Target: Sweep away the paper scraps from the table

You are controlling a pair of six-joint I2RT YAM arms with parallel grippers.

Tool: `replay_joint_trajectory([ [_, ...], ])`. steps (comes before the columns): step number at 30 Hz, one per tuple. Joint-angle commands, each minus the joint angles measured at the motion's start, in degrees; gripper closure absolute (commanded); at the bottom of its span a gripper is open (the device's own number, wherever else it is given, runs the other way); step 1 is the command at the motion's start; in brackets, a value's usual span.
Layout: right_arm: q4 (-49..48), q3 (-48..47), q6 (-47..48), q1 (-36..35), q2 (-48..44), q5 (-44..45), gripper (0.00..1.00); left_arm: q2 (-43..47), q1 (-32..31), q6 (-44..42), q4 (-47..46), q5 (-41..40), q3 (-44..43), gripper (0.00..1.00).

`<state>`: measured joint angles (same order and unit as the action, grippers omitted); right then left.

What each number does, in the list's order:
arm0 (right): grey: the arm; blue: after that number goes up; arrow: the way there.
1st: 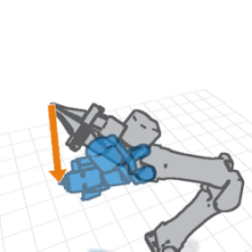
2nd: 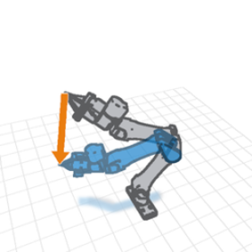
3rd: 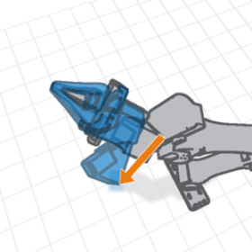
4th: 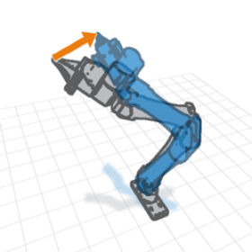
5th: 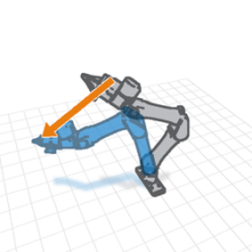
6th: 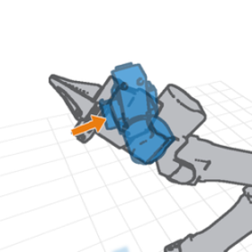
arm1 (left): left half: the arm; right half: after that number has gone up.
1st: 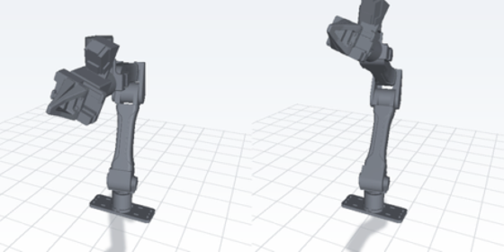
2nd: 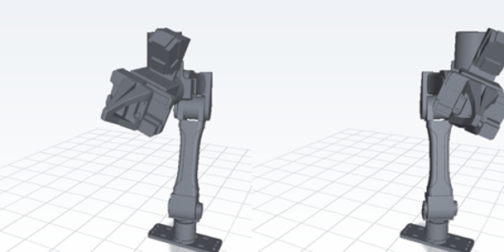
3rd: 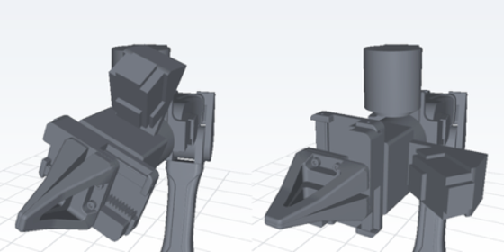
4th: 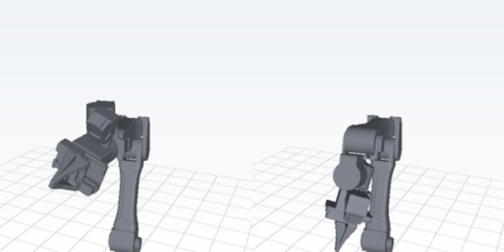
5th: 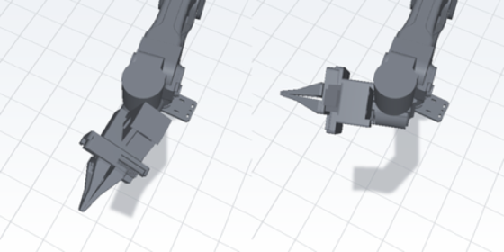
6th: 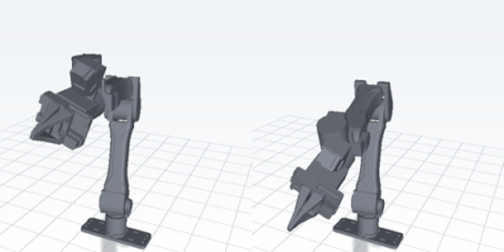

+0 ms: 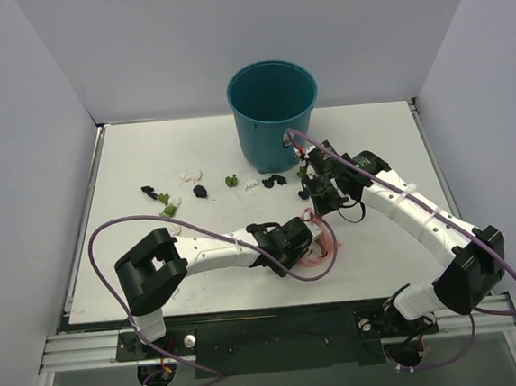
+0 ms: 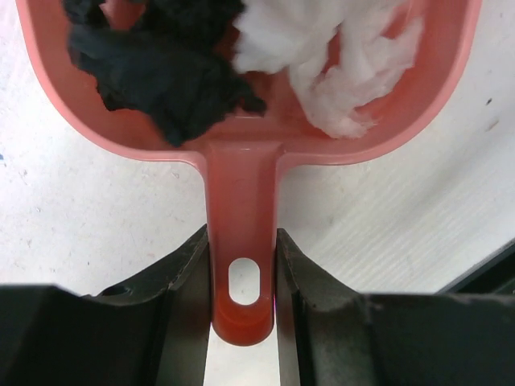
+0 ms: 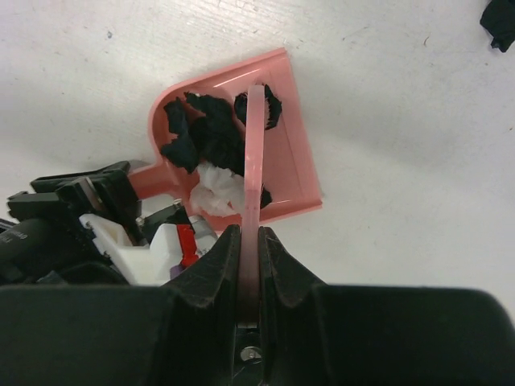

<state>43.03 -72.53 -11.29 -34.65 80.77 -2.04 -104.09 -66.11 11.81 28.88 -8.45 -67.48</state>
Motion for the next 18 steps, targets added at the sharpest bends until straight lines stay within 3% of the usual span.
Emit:
replay_joint_trajectory([
  [1,3.8,-4.3,-3.4,-1.1,-2.7,-0.8,1.00,2.7,0.3,1.6,-8.6,-2.4,2.4,1.00],
  [12,10.7,-10.9,-6.3,-1.0,-5.6,9.0,1.00,7.2,0.0,2.2,-14.5,-5.4,7.6,1.00],
  [18,12.5,-13.6,-6.6,-1.0,-7.4,7.8,1.00,8.9,-0.2,2.4,-14.6,-6.3,7.8,1.00],
])
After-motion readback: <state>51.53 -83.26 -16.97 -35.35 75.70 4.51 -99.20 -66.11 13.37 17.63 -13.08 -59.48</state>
